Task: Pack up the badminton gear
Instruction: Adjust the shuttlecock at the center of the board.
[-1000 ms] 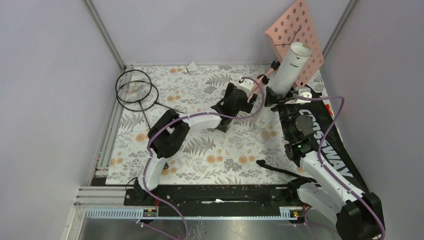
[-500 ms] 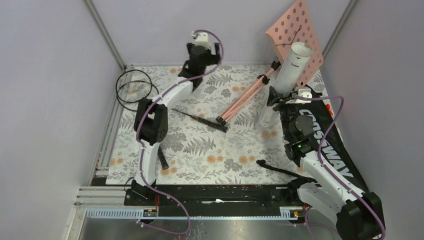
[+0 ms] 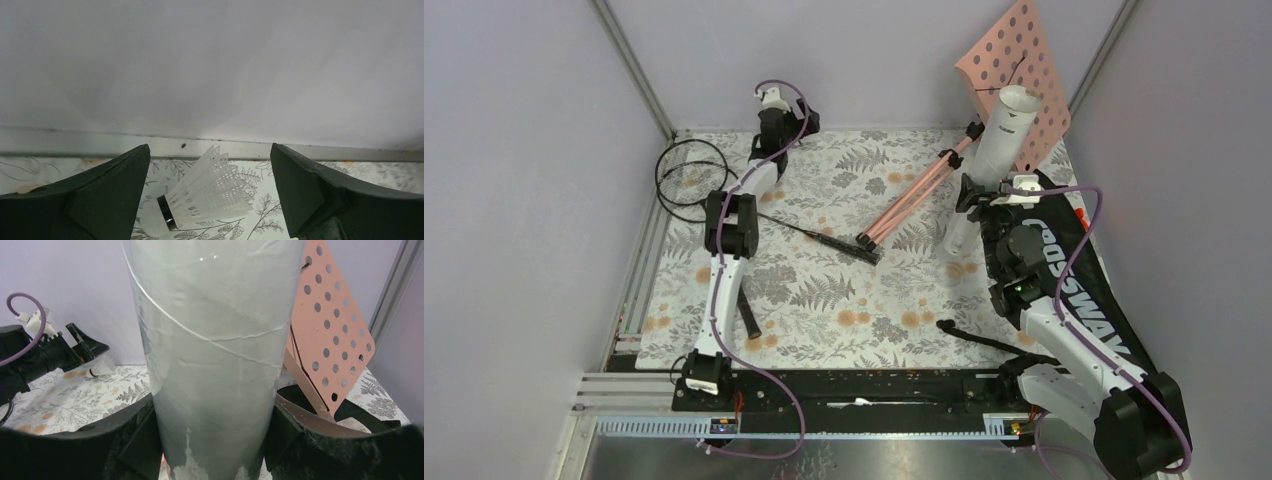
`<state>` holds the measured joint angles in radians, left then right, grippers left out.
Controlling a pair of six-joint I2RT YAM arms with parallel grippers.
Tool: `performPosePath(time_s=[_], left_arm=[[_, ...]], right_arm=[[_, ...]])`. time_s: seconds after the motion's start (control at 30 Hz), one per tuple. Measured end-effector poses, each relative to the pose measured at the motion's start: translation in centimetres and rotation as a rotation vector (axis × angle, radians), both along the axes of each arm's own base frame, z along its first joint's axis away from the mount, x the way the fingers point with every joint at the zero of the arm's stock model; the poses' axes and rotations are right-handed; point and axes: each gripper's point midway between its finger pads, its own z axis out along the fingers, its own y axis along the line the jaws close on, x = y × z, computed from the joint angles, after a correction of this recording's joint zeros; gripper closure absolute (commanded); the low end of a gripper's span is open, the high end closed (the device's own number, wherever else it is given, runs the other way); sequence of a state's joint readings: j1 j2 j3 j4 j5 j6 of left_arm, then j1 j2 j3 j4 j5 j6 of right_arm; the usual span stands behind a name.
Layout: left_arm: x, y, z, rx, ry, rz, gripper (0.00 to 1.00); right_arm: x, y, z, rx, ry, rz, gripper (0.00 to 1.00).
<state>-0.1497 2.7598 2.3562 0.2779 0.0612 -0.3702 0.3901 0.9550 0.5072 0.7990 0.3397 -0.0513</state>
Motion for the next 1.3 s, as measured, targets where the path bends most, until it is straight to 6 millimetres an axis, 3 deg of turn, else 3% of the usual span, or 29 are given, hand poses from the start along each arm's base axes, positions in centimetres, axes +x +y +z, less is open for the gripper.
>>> performPosePath(time_s=[0.13, 0.3, 0.53, 0.77, 0.9, 1.17, 1.3], left_arm=[[0.3, 0.3, -1.9, -0.183, 0.038, 0.032, 0.01], [0.4, 0.6, -1.2, -0.314, 0.045, 0.038, 0.01], [-0.7, -1.0, -2.3, -0.346, 0.131, -0.058, 0.01], [-3.5, -3.7, -3.5, -0.303, 0.24, -0.191, 0.03], [-4.6, -5.4, -2.4, -0.24, 0.242, -0.248, 0.15], [-5.4, -9.7, 0.5, -0.185, 0.223, -0.306, 0.11], [-5.4, -9.7, 0.2, -0.225, 0.257, -0.26, 0.11]], right_arm=[[0.0, 0.0, 0.1, 0.001, -0.002, 0.0, 0.49], [-0.4, -0.2, 0.7, 0.009, -0.02, -0.003, 0.49], [-1.6, -0.8, 1.9, 0.032, -0.063, -0.006, 0.49], [-2.8, -1.2, 2.5, 0.053, -0.095, -0.004, 0.49], [-3.1, -1.3, 2.5, 0.06, -0.1, -0.002, 0.49], [-3.4, -1.4, 2.4, 0.07, -0.104, 0.0, 0.5], [-4.0, -1.7, 2.9, 0.079, -0.124, -0.001, 0.5]])
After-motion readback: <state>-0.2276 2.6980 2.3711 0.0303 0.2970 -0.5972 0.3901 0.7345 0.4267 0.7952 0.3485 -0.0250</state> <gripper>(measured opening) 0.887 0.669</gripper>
